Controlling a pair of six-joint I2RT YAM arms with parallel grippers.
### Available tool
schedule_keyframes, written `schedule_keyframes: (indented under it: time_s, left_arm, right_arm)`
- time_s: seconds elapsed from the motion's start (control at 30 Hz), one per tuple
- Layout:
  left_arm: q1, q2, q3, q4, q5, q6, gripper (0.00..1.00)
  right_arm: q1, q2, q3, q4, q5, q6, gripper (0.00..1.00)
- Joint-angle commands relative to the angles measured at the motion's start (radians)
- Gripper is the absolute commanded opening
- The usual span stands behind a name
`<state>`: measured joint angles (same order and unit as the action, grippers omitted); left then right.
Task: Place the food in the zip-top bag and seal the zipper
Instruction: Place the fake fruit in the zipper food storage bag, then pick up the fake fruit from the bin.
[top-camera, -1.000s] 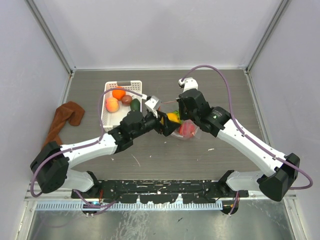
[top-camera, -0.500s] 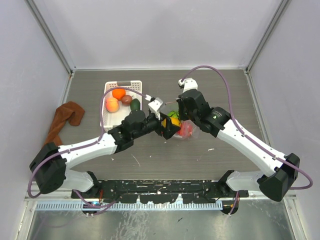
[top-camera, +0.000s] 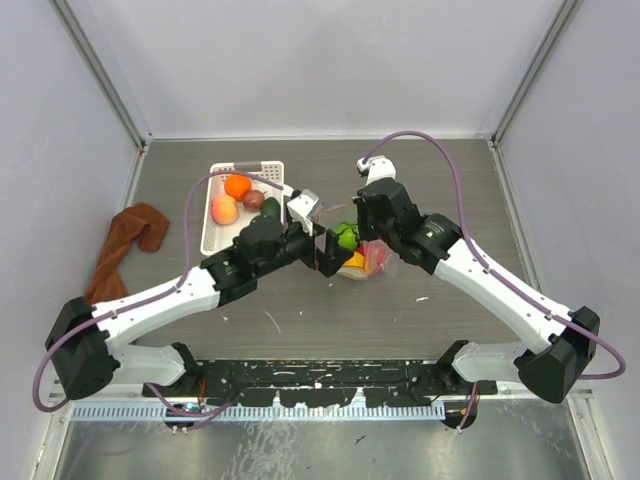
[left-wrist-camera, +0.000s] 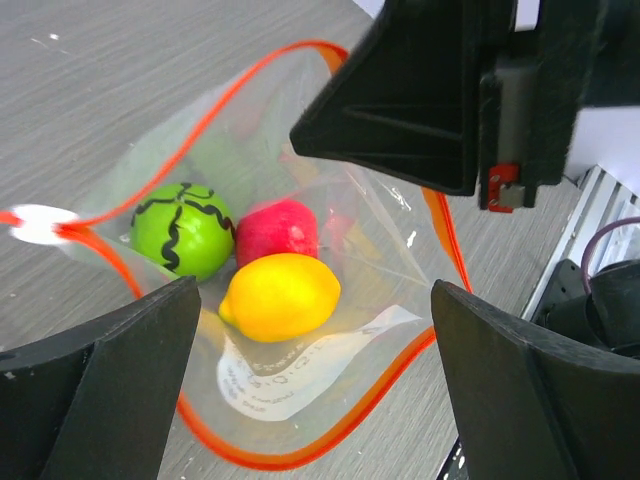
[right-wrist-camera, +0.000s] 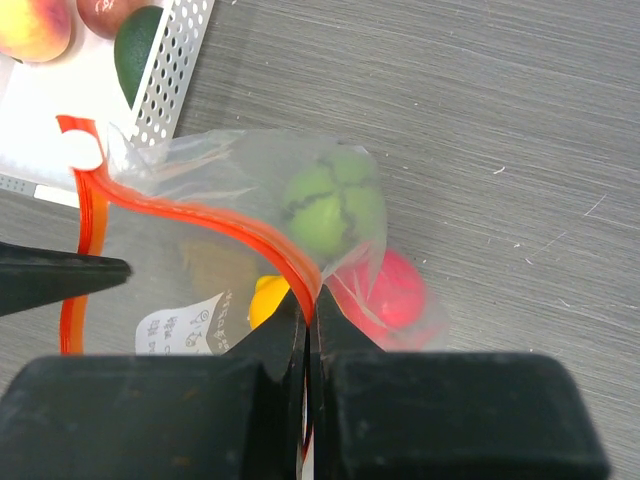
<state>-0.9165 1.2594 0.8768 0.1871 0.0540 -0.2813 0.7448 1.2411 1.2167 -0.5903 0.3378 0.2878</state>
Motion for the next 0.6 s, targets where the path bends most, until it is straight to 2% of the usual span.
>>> schedule_keyframes:
  time_s: [0.0, 0.27, 0.57]
  left_arm:
    - [-0.004, -0.092, 0.089, -0.117, -0.090, 0.001, 0.99]
    - [0.034, -0.149, 0.167, -0.399, -0.240, -0.001, 0.99]
    - [0.203, -0.150, 0.186, -0.546, -0.277, -0.060, 0.99]
  right_arm:
    - [-0.002, -0.036, 0.015, 0.063, 0.004, 0.007, 0.05]
    - [-0.001, -0.034, 0.008, 0.068, 0.006, -0.002, 0.05]
    - [-0.001, -0.030, 0.009, 0.069, 0.007, -0.009, 0.05]
